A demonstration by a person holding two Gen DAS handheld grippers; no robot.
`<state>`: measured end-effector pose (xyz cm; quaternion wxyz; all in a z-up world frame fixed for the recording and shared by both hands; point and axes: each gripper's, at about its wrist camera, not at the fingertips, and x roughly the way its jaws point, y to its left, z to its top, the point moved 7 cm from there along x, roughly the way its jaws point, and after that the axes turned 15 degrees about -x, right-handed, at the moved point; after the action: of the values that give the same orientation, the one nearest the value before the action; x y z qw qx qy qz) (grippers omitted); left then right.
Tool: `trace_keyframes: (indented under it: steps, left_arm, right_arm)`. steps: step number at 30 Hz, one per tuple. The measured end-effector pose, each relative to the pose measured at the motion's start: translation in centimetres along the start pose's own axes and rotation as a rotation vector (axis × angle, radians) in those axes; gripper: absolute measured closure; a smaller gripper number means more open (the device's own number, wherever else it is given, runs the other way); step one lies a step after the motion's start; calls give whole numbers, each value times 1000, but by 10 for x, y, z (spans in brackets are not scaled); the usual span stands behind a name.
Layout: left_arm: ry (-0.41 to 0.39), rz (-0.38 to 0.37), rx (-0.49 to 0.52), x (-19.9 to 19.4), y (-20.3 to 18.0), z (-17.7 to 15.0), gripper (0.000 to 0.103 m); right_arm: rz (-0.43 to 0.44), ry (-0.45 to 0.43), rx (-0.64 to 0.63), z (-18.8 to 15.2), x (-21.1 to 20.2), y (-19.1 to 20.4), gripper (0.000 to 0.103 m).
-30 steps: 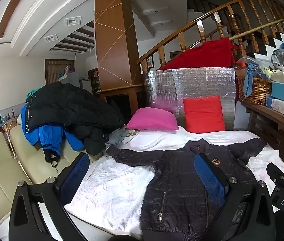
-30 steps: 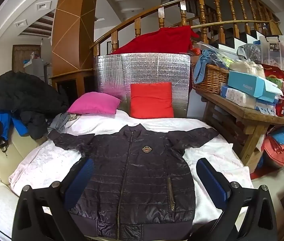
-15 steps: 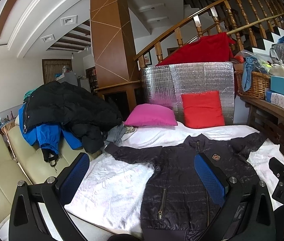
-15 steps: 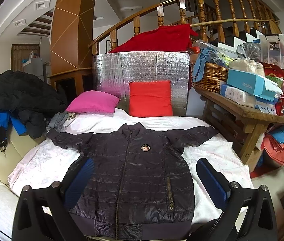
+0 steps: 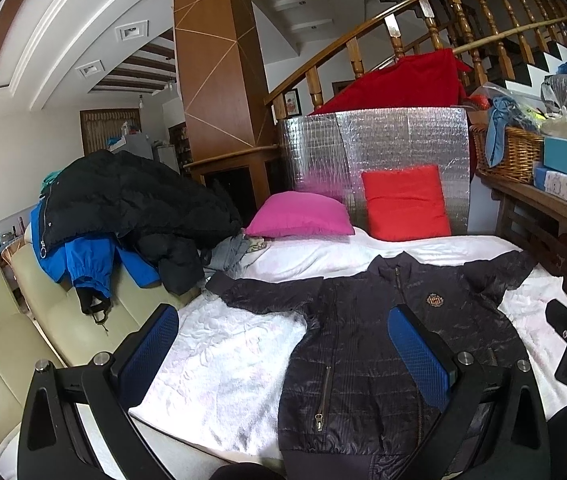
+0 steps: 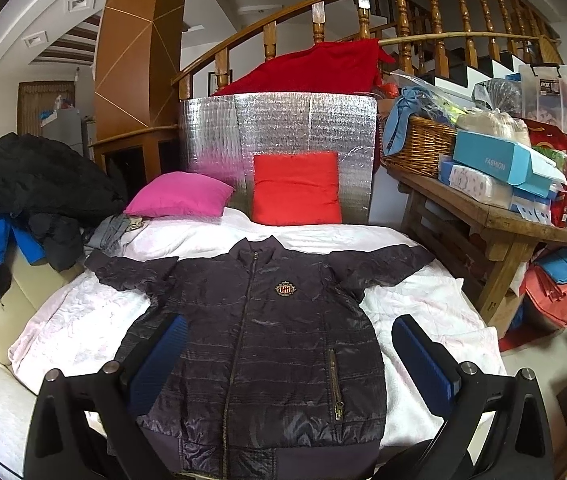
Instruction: Fold large clothes
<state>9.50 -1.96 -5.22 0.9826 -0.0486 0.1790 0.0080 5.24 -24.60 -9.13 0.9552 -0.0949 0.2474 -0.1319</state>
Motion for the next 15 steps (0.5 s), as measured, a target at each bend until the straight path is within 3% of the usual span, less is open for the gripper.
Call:
trace_keyframes:
  steps: [15]
  left_arm:
    - [44,-1,14,40,-22,-3,0]
  right_arm:
    - [-30,23,1,8,29,-20,0]
